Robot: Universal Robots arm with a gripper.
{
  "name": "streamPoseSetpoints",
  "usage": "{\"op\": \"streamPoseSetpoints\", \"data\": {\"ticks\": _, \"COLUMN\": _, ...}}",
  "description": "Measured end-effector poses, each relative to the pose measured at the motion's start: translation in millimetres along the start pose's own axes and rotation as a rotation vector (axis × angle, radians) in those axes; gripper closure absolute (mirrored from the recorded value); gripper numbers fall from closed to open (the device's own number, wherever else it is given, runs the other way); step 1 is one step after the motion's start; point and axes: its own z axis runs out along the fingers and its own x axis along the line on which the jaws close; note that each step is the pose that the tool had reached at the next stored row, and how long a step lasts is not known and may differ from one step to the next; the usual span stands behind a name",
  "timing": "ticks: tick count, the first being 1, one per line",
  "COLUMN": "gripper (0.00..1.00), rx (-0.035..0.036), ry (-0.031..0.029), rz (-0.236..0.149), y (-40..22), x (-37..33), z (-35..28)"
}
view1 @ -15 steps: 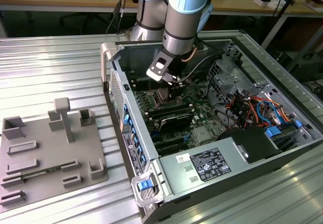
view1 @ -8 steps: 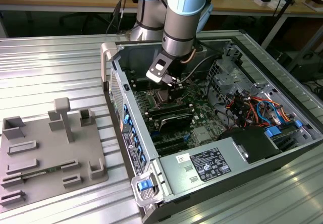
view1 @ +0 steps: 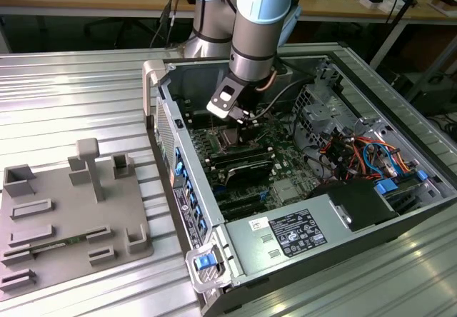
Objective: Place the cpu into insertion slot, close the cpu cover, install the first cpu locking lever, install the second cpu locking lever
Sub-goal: 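Place the cpu into insertion slot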
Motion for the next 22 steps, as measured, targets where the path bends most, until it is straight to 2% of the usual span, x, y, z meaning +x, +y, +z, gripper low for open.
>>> {"op": "streamPoseSetpoints", "data": {"ticks": 22, "gripper": 0.45, "rx": 0.0008, "ry": -0.0009, "rz": 0.007, "y": 0.5, "x": -0.4, "z": 3.2}}
